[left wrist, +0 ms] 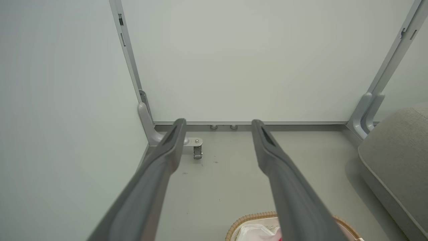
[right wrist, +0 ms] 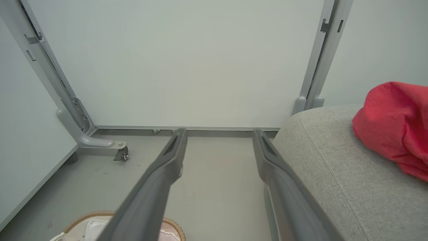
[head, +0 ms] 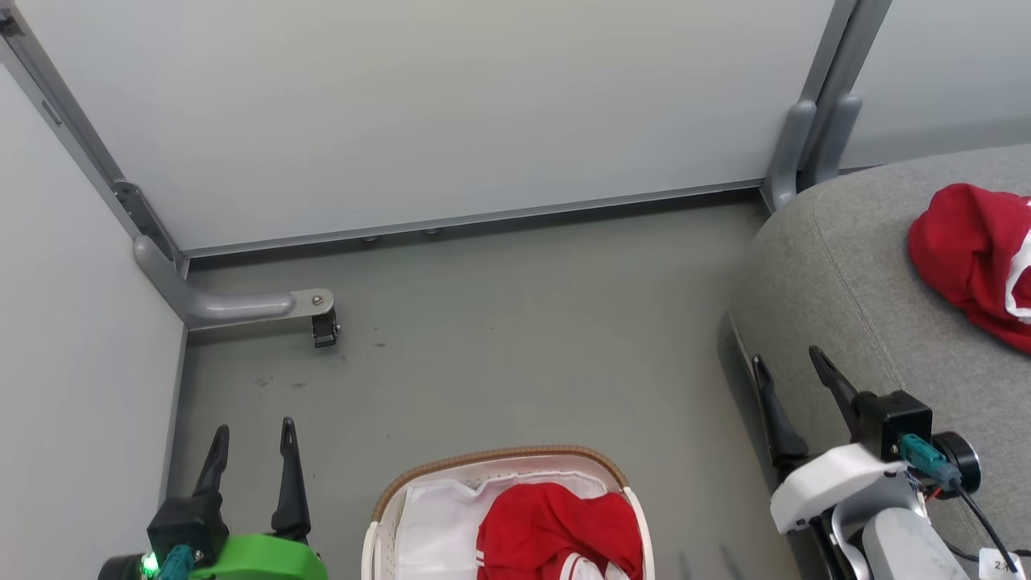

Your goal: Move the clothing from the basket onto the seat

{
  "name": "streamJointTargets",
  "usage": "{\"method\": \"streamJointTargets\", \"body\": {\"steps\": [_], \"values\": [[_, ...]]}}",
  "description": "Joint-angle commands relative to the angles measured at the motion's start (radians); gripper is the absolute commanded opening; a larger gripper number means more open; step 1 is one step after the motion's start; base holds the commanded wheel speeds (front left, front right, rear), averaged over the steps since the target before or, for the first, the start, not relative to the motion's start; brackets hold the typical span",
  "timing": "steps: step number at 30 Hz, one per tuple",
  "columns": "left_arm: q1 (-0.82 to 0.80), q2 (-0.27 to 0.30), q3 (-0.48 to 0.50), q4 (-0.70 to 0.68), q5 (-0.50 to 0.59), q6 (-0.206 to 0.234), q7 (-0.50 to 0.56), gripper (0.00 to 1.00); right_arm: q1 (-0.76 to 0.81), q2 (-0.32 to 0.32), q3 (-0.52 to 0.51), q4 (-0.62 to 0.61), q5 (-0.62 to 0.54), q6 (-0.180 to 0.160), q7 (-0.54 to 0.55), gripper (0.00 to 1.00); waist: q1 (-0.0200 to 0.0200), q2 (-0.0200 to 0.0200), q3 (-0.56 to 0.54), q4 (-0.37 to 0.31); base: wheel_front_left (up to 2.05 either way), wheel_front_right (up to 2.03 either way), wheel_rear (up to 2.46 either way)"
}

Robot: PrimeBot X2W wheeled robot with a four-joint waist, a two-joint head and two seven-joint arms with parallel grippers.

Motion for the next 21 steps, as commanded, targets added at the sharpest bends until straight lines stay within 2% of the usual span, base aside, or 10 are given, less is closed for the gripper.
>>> {"method": "streamJointTargets", "body": {"steps": [1,9,21], "values": [[0.023,0.001,0.002,0.002,-0.013,0.006,-0.001,1.0,0.021,0.002,-0.004,0.005,0.006,-0.001,-0.002,1.0,0.0001,0.0,-0.008,-0.001,0.0,0.0,0.0],[0.021,0.001,-0.042,0.029,-0.01,-0.018,-0.001,1.0,0.025,0.006,0.003,0.0,0.012,-0.001,-0.002,1.0,0.0001,0.0,0.008,-0.01,0.0,0.0,0.0],[-0.196,0.002,-0.237,0.15,-0.088,-0.047,-0.001,1.0,-0.123,0.001,0.056,-0.059,0.032,-0.001,-0.002,1.0,0.0001,0.0,0.242,-0.103,0.0,0.0,0.0]]}}
